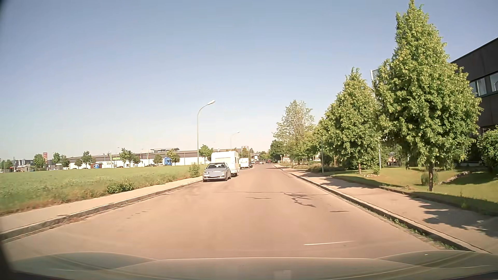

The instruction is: Follow the waypoints while adhering to traffic rules and regulations

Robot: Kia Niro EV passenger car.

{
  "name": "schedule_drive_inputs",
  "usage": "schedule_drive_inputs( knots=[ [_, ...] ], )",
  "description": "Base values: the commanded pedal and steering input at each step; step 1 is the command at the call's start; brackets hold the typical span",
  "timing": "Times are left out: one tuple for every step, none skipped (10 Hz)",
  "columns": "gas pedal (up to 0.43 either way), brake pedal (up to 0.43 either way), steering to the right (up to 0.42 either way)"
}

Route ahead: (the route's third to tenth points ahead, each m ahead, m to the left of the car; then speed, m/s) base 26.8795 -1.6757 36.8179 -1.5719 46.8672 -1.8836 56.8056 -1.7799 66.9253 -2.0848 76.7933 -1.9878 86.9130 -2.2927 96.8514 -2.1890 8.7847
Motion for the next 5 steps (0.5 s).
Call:
schedule_drive_inputs(
  knots=[
    [0.110, 0.000, 0.032],
    [0.110, 0.000, 0.028],
    [0.110, 0.000, 0.024],
    [0.110, 0.000, 0.020],
    [0.110, 0.000, 0.016]
  ],
)
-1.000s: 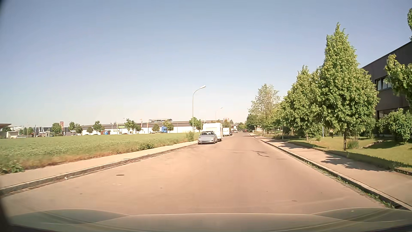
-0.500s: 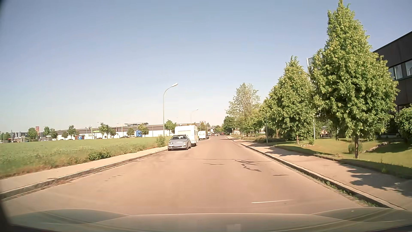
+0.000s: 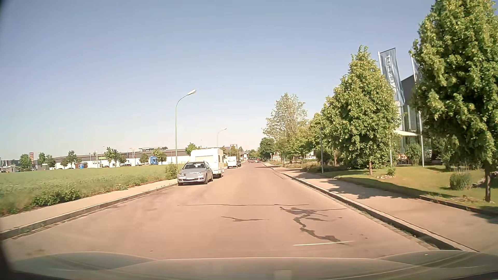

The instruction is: Follow the waypoints while adhering to traffic rules and regulations

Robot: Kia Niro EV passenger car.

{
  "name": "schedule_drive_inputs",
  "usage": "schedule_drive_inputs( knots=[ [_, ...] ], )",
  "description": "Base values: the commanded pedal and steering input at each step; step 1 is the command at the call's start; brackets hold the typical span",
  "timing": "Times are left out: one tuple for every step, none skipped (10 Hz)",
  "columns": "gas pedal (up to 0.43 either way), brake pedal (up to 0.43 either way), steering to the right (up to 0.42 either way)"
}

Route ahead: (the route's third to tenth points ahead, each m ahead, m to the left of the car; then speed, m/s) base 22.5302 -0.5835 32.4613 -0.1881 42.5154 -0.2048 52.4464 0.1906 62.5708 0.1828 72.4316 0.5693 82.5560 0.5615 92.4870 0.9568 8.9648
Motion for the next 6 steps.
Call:
schedule_drive_inputs(
  knots=[
    [0.110, 0.000, 0.014],
    [0.110, 0.000, 0.013],
    [0.110, 0.000, 0.009],
    [0.110, 0.000, 0.003],
    [0.110, 0.000, -0.012],
    [0.110, 0.000, -0.020]
  ],
)
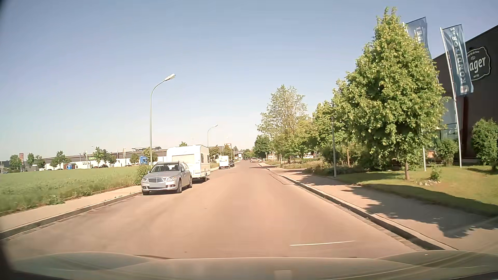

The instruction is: Follow the waypoints while adhering to traffic rules and regulations

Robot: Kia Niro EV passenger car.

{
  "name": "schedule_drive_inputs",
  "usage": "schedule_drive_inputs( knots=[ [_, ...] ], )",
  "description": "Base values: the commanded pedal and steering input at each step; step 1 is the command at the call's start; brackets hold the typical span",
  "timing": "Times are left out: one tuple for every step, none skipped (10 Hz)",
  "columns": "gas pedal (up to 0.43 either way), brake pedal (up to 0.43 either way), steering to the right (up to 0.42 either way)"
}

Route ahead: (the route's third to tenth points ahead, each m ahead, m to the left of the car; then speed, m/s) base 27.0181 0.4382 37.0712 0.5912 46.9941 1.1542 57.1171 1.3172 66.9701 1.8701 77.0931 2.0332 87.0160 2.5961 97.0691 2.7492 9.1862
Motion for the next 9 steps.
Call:
schedule_drive_inputs(
  knots=[
    [0.110, 0.000, -0.020],
    [0.118, 0.000, -0.020],
    [0.138, 0.000, -0.018],
    [0.150, 0.000, -0.016],
    [0.157, 0.000, -0.012],
    [0.157, 0.000, -0.010],
    [0.157, 0.000, -0.009],
    [0.157, 0.000, -0.010],
    [0.150, 0.000, -0.010]
  ],
)
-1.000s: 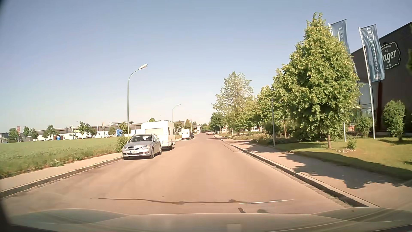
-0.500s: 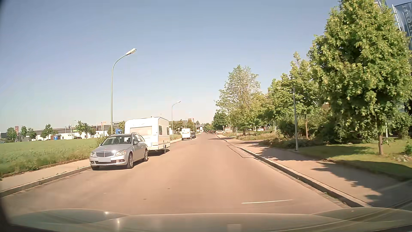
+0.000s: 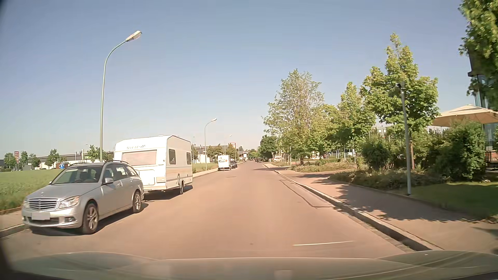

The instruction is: Follow the waypoints while adhering to traffic rules and regulations

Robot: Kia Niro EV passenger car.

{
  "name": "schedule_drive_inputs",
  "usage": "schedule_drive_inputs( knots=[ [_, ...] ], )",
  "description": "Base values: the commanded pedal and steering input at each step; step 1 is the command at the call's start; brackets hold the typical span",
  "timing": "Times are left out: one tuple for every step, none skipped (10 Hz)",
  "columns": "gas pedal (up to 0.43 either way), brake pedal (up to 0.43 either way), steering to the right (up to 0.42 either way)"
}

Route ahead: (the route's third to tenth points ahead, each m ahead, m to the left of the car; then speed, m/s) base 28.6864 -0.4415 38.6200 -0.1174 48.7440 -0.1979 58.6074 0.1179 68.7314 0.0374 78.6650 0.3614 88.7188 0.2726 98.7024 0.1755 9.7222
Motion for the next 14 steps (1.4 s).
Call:
schedule_drive_inputs(
  knots=[
    [0.118, 0.000, -0.005],
    [0.118, 0.000, -0.004],
    [0.118, 0.000, -0.004],
    [0.118, 0.000, -0.005],
    [0.118, 0.000, -0.008],
    [0.118, 0.000, -0.009],
    [0.118, 0.000, -0.009],
    [0.118, 0.000, -0.009],
    [0.110, 0.000, -0.009],
    [0.110, 0.000, -0.009],
    [0.110, 0.000, -0.011],
    [0.110, 0.000, -0.011],
    [0.098, 0.000, -0.010],
    [0.098, 0.000, -0.009]
  ],
)
